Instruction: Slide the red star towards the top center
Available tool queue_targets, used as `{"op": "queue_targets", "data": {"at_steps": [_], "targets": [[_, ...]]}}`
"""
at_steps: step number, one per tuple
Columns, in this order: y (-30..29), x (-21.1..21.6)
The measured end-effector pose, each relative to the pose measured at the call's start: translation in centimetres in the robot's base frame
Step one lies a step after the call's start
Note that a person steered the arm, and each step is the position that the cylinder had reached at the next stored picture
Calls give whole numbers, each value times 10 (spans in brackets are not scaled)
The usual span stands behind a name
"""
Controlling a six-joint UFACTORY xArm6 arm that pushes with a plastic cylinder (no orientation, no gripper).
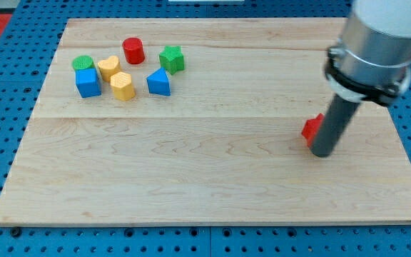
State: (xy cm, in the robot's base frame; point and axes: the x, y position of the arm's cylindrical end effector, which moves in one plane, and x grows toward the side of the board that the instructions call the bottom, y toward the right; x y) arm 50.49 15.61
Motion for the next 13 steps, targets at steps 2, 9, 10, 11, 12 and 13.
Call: {"op": "queue_targets", "data": {"at_steps": [2,9,10,11,12,13], "targets": [[18,23],[-30,-41],[-41,-64],[-7,-49],[17,-48],[15,-96]]}}
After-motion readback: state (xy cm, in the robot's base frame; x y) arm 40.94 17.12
